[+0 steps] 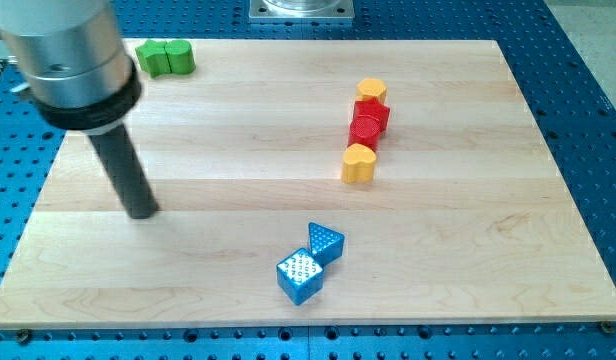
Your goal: Place yellow blocks red blocks and blue blocks in a diagonal line
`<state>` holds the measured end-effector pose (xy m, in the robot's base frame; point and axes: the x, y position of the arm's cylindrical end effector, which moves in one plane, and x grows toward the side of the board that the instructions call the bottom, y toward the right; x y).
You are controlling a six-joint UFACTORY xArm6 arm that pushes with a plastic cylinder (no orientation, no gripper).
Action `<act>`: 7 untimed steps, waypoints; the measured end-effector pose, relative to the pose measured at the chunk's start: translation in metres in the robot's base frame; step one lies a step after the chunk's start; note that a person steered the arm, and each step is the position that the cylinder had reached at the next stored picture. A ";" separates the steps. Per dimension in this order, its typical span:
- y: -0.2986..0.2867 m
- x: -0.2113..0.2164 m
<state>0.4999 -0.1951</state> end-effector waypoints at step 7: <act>0.176 0.119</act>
